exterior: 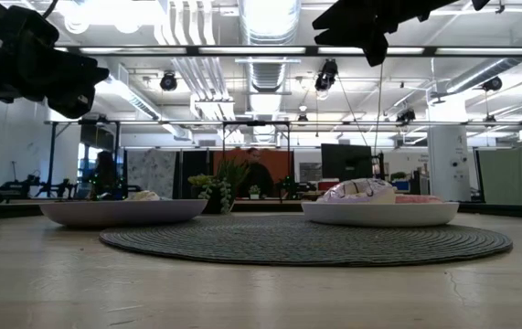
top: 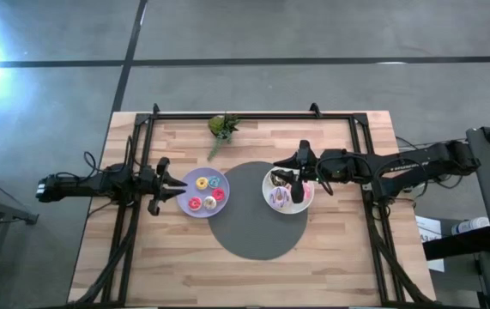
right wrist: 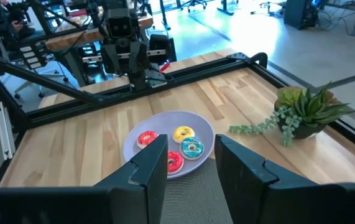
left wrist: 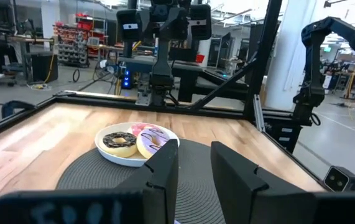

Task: Pick & Place donuts
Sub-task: Return to Home Position

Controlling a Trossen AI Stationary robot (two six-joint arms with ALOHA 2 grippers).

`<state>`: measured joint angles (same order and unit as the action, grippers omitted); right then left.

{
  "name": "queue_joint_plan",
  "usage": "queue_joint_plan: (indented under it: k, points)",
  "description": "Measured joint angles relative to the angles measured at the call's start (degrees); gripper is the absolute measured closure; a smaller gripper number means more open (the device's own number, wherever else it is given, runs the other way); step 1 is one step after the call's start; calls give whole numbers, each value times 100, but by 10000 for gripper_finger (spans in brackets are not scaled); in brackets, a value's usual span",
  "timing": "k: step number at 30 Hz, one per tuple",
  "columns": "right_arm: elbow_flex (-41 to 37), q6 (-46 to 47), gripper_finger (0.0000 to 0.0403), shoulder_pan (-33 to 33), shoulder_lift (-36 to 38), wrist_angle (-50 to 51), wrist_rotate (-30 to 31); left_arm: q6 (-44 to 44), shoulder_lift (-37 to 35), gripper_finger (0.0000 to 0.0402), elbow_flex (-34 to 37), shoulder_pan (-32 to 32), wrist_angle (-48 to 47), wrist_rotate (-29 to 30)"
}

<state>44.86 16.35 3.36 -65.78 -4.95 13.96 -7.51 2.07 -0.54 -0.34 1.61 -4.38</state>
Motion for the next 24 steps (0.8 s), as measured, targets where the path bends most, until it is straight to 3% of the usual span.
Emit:
queue_joint_plan:
  k: [18, 24]
  points:
    - [0, -86, 273, 0, 91, 2, -11, -2, 0, 330, -4, -1, 2, -1]
    - [-85, -800, 280, 26, 435, 479, -693, -4, 0, 330, -7, 0, 0, -2]
